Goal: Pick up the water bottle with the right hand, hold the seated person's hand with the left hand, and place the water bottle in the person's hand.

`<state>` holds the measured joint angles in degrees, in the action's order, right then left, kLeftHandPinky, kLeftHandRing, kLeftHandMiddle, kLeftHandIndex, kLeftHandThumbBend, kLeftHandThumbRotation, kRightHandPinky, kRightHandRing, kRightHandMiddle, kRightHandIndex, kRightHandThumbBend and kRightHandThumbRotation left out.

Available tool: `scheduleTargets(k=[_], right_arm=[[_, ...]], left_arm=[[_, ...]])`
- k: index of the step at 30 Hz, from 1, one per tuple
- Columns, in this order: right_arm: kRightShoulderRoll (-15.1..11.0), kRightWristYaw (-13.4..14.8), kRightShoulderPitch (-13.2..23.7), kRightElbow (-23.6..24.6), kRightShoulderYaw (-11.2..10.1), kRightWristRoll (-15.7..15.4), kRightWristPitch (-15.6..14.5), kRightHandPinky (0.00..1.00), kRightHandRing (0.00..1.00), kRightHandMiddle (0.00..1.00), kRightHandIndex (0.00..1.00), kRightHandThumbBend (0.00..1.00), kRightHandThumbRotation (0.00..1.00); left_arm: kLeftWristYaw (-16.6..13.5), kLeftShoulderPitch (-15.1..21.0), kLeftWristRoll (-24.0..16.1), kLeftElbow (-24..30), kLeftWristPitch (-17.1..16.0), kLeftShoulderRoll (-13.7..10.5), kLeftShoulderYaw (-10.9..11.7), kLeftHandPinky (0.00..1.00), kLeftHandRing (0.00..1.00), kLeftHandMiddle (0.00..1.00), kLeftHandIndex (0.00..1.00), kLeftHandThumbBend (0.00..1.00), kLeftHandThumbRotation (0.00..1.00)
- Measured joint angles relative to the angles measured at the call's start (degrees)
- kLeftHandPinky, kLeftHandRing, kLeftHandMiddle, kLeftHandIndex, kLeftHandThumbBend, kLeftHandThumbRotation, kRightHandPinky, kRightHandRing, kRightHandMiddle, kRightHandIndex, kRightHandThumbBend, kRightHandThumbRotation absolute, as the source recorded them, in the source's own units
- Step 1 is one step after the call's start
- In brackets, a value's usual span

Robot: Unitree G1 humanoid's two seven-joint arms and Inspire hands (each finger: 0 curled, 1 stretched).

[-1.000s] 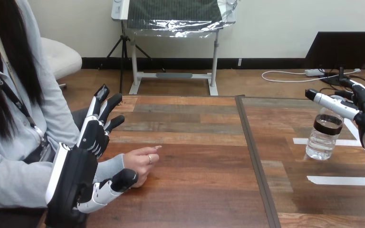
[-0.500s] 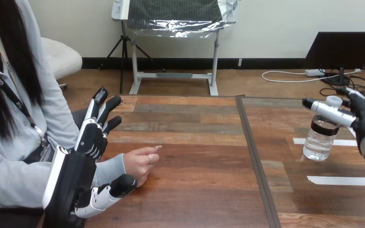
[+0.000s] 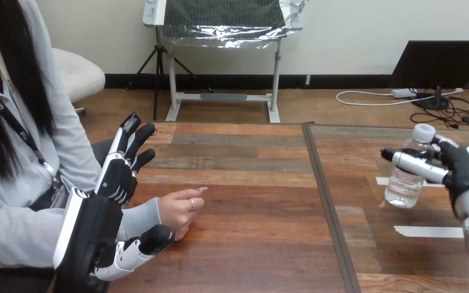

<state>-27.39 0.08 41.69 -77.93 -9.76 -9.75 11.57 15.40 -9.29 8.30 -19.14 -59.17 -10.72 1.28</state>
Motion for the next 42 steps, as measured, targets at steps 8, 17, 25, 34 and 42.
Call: scheduleTargets(k=[8, 17, 25, 34, 42], right_arm=[[0.70, -0.15, -0.90, -0.01, 0.19, -0.17, -0.15, 0.84, 0.85, 0.86, 0.91, 0.83, 0.34], [0.93, -0.17, -1.35, -0.02, 0.74, -0.72, -0.33, 0.82, 0.84, 0.85, 0.90, 0.85, 0.34], [0.93, -0.16, -1.39, -0.03, 0.82, -0.88, -0.48, 0.82, 0.84, 0.85, 0.89, 0.89, 0.36], [1.08, 0.46, -1.40, -0.03, 0.88, -1.34, -0.78, 0.80, 0.82, 0.83, 0.86, 0.87, 0.28], [1.58, 2.18, -1.40, -0.03, 0.67, -1.27, -0.84, 0.73, 0.76, 0.78, 0.81, 0.85, 0.14]], left_arm=[[-0.03, -0.88, 0.00, 2.05, 0.71, -0.01, 0.06, 0.89, 0.96, 0.98, 0.96, 1.00, 0.70], [-0.03, -2.02, 0.01, 3.65, 1.72, -0.10, 0.43, 0.89, 0.96, 0.98, 0.96, 1.00, 0.70], [0.01, -2.19, 0.11, 3.81, 1.90, -0.15, 0.77, 0.89, 0.96, 0.98, 0.95, 1.00, 0.69], [0.38, -2.19, 0.42, 3.82, 1.90, -0.19, 0.91, 0.88, 0.95, 0.97, 0.94, 1.00, 0.67], [0.61, -2.20, 0.42, 3.82, 1.89, -0.19, 0.95, 0.88, 0.94, 0.96, 0.94, 1.00, 0.67]])
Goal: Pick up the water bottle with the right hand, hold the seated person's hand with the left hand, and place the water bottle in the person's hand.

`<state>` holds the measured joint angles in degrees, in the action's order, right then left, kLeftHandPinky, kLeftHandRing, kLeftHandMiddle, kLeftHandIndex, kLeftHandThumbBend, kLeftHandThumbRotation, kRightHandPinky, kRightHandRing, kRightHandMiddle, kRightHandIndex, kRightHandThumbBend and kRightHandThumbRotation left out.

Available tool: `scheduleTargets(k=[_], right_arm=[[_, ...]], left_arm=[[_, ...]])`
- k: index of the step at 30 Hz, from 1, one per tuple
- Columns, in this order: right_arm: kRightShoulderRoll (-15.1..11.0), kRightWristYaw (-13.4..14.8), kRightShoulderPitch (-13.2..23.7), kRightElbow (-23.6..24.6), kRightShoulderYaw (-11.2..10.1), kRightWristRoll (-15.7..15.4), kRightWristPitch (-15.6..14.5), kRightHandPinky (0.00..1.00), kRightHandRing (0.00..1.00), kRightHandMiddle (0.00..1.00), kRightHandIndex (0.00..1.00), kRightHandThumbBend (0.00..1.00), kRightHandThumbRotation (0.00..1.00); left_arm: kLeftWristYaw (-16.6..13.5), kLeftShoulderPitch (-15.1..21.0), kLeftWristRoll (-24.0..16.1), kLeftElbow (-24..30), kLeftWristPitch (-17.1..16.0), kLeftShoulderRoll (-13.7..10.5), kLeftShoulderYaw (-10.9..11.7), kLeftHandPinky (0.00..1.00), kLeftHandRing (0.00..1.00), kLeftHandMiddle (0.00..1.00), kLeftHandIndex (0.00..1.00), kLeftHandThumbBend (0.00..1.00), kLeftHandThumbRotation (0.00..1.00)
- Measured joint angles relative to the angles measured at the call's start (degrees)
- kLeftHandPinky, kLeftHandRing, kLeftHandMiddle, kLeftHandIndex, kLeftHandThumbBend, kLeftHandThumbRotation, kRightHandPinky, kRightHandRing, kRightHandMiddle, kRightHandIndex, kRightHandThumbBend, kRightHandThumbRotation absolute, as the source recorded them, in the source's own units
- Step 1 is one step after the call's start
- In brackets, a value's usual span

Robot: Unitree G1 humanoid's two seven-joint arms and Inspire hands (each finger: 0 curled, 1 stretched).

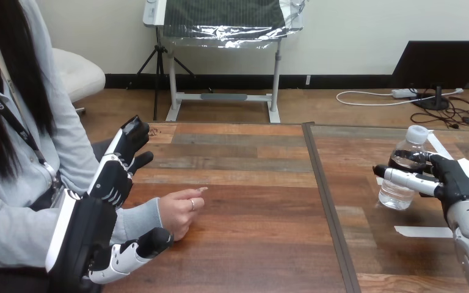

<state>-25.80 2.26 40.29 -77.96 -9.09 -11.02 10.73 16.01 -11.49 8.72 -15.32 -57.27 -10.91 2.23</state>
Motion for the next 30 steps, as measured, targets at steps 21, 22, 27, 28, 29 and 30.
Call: scheduleTargets(k=[21, 22, 27, 28, 29, 30], right_arm=[[1.96, 5.39, -0.38, 0.00, -1.00, 0.87, 1.65, 0.49, 0.54, 0.58, 0.59, 0.83, 0.00], [2.03, 5.64, -0.39, 0.00, -1.01, 0.90, 1.80, 0.48, 0.53, 0.57, 0.59, 0.83, 0.00], [2.25, 6.52, -0.39, 0.00, -1.10, 1.10, 2.15, 0.44, 0.49, 0.55, 0.57, 0.81, 0.00], [2.30, 6.70, -0.39, 0.00, -1.10, 1.11, 2.16, 0.43, 0.49, 0.55, 0.56, 0.82, 0.00], [2.36, 6.88, -0.39, 0.00, -1.10, 1.11, 2.16, 0.43, 0.49, 0.55, 0.56, 0.82, 0.00], [2.44, 7.06, -0.40, 0.00, -1.09, 1.10, 2.16, 0.43, 0.48, 0.55, 0.56, 0.82, 0.00]], left_arm=[[0.34, -0.10, 0.01, 0.00, -0.01, 0.00, 0.43, 0.87, 0.93, 0.95, 0.93, 1.00, 0.67], [0.34, -0.13, 0.00, 0.00, -0.01, 0.01, 0.49, 0.87, 0.93, 0.95, 0.93, 1.00, 0.67], [0.30, -0.33, -0.01, 0.04, 0.01, 0.01, 0.71, 0.86, 0.93, 0.95, 0.92, 1.00, 0.67], [0.29, -0.37, -0.01, 0.05, 0.01, 0.01, 0.74, 0.86, 0.93, 0.95, 0.92, 1.00, 0.67], [0.29, -0.42, -0.01, 0.05, 0.01, 0.01, 0.76, 0.86, 0.93, 0.95, 0.92, 1.00, 0.68], [0.29, -0.46, -0.01, 0.05, 0.02, 0.01, 0.79, 0.86, 0.93, 0.95, 0.92, 1.00, 0.68]])
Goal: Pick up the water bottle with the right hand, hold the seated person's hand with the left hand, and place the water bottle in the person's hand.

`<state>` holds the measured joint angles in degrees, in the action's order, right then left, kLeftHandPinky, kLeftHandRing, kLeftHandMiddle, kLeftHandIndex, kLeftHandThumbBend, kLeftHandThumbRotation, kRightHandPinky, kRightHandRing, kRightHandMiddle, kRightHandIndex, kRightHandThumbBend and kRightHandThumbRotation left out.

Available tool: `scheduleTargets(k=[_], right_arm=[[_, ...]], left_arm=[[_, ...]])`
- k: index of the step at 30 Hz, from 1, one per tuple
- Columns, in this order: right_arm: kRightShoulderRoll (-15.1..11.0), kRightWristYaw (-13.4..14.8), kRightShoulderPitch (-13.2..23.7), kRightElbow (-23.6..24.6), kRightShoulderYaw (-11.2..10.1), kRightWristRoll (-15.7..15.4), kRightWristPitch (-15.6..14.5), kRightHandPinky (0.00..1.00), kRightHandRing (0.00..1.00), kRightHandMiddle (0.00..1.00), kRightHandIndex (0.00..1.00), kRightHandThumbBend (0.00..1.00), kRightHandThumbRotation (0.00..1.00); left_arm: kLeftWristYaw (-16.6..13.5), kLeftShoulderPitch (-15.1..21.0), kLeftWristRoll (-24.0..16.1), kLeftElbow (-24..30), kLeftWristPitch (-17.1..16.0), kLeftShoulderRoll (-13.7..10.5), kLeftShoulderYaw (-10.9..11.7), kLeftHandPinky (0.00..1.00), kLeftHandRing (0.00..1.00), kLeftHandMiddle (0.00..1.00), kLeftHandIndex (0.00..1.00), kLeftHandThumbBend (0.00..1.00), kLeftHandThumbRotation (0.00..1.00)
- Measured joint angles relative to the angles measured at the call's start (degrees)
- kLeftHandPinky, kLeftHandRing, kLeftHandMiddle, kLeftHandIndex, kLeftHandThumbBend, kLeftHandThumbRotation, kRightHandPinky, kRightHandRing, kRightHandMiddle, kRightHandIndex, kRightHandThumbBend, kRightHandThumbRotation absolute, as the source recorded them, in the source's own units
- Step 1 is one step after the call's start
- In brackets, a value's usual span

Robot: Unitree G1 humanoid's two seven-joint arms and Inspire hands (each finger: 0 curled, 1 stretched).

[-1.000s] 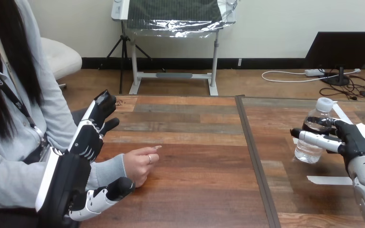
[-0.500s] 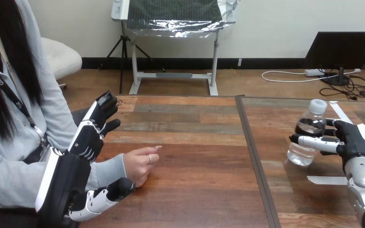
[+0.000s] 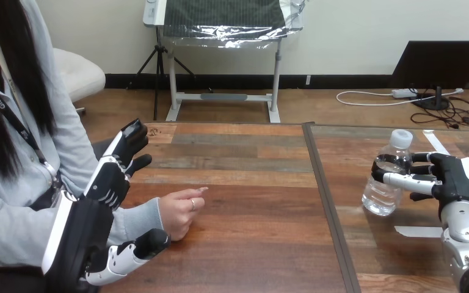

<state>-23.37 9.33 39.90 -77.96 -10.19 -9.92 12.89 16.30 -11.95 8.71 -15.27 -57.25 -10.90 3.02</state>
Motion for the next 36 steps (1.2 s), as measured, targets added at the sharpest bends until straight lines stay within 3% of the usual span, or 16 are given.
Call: scheduleTargets(k=[21, 36], right_arm=[[1.83, 0.59, -0.27, 0.00, -1.28, 1.27, 2.12, 0.40, 0.46, 0.52, 0.53, 0.80, 0.00], [2.85, -1.52, -0.28, 0.00, -3.33, 4.57, 5.55, 0.37, 0.43, 0.49, 0.51, 0.80, 0.00]], left_arm=[[-0.02, -1.02, -0.11, 0.57, 1.00, 0.02, 0.04, 0.86, 0.93, 0.95, 0.92, 1.00, 0.68], [0.01, -1.05, -0.19, 0.56, 0.99, 0.02, 0.04, 0.86, 0.93, 0.95, 0.92, 1.00, 0.68]])
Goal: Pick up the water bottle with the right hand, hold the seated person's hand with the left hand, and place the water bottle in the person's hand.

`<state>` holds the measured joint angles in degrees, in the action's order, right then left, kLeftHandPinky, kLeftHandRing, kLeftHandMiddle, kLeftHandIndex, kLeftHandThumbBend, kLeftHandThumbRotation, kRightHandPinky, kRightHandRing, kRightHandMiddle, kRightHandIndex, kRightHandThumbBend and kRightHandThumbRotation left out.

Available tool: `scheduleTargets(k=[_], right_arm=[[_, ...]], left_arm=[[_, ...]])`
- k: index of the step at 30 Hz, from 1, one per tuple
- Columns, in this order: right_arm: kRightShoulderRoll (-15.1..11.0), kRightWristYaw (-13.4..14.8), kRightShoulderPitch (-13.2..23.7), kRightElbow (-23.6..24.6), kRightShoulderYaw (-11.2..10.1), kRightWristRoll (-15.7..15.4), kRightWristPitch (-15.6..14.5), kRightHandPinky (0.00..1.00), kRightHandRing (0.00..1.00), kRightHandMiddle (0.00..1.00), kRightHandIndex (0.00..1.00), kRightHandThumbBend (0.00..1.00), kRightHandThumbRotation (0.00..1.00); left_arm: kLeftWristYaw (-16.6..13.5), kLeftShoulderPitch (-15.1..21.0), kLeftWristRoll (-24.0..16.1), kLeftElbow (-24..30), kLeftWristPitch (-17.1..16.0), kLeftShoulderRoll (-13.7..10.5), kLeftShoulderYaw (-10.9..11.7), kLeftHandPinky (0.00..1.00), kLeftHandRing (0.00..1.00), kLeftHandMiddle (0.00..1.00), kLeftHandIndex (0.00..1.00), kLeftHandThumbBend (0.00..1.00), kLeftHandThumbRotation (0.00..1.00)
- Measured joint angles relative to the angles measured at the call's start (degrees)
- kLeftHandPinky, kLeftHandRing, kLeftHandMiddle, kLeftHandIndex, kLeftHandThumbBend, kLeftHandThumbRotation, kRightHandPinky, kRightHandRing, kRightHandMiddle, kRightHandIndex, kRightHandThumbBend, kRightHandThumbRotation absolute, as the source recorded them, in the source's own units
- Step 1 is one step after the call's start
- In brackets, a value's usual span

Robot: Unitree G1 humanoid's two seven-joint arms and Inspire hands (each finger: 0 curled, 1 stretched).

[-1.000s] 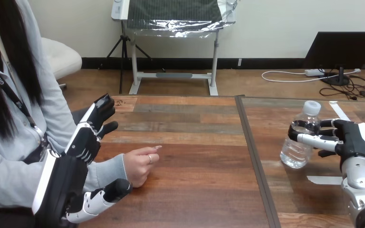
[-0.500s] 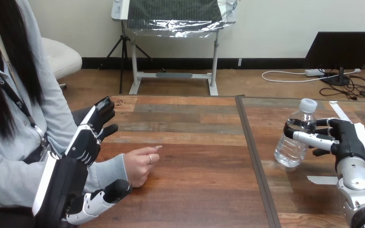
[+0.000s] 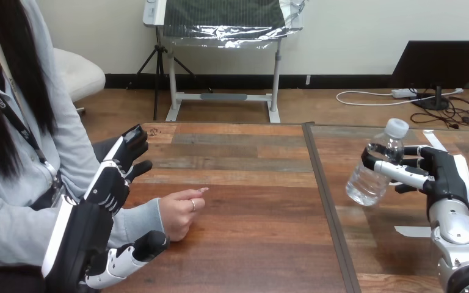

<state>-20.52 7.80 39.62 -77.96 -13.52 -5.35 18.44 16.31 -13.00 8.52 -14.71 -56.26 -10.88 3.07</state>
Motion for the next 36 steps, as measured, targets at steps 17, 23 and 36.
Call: scheduleTargets(k=[17, 23, 36], right_arm=[[0.60, -0.76, 0.00, 0.00, 0.01, 0.06, 2.77, 0.38, 0.44, 0.49, 0.49, 0.82, 0.00], [0.61, -1.54, 0.00, 0.00, -0.12, 0.85, 3.77, 0.38, 0.44, 0.49, 0.49, 0.81, 0.00], [1.00, -4.10, 0.00, 0.01, -0.57, 2.82, 6.35, 0.36, 0.42, 0.48, 0.48, 0.82, 0.00]], left_arm=[[0.21, 0.17, -0.47, -0.41, -0.67, -0.03, 0.19, 0.85, 0.93, 0.95, 0.93, 1.00, 0.68], [-1.44, 0.26, -5.01, -0.48, -0.77, -0.07, 1.47, 0.82, 0.91, 0.94, 0.92, 1.00, 0.73], [-9.34, 0.30, -22.45, 1.97, 4.20, -0.86, 6.85, 0.82, 0.90, 0.93, 0.92, 1.00, 0.65]])
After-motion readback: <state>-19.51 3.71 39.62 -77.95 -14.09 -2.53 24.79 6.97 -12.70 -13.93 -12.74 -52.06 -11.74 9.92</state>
